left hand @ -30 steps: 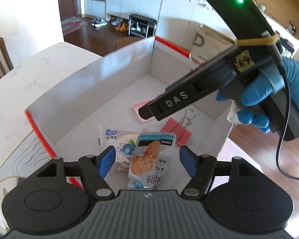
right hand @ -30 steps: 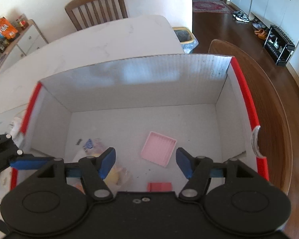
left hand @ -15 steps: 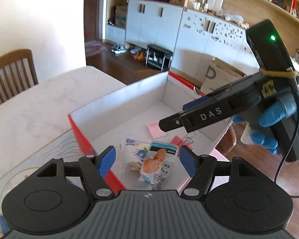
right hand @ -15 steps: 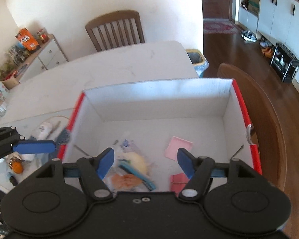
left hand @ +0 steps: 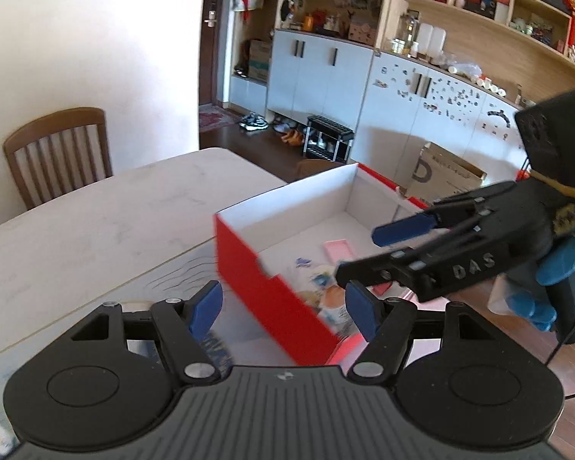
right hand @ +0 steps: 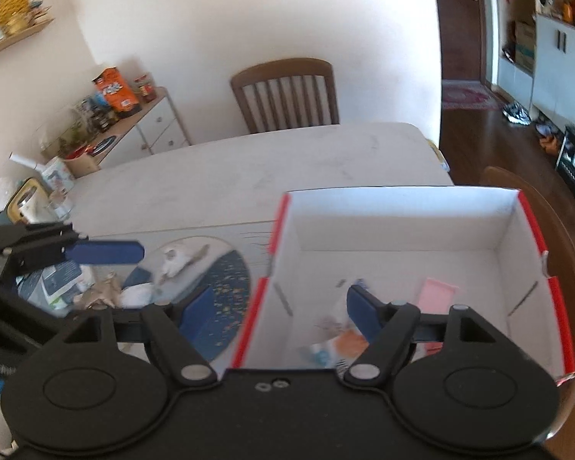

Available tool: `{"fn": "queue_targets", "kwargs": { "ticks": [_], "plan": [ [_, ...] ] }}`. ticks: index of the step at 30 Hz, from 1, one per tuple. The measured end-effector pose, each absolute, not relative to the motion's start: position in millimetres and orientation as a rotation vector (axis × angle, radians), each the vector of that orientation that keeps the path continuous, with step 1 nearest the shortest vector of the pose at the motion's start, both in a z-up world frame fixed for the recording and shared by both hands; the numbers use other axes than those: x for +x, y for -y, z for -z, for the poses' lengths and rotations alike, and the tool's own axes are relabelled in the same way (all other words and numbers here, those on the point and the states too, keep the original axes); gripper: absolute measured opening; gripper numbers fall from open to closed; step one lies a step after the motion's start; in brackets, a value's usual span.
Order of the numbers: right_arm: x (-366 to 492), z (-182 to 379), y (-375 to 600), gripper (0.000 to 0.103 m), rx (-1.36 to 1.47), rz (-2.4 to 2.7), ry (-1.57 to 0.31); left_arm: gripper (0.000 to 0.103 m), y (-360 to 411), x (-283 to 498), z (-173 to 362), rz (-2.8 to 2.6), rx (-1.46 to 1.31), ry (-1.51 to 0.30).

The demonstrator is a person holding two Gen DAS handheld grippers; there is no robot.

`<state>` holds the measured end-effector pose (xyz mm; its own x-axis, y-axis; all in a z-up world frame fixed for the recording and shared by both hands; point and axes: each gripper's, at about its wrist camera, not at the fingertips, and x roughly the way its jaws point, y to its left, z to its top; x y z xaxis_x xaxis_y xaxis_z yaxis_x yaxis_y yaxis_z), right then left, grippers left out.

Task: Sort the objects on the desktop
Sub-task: 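Withdraw both grippers from the box back toward the table, then move left gripper to the flour bag while right gripper approaches the blue bottle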

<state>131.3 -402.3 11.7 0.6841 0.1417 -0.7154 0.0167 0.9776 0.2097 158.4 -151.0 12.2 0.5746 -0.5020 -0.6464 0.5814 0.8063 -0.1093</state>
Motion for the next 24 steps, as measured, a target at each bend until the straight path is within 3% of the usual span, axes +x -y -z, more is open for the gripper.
{"fn": "queue_targets", "kwargs": {
  "ticks": [19, 24],
  "plan": [
    [120, 14, 252, 0.086, 0.133, -0.159, -0.829, 0.07, -3, 141, -4, 0.499, 0.049, -0.702],
    [118, 25, 220, 0.087, 0.148, -0.168, -0.84, 0.078, -39, 138, 0, 0.469, 0.049, -0.697]
  ]
}}
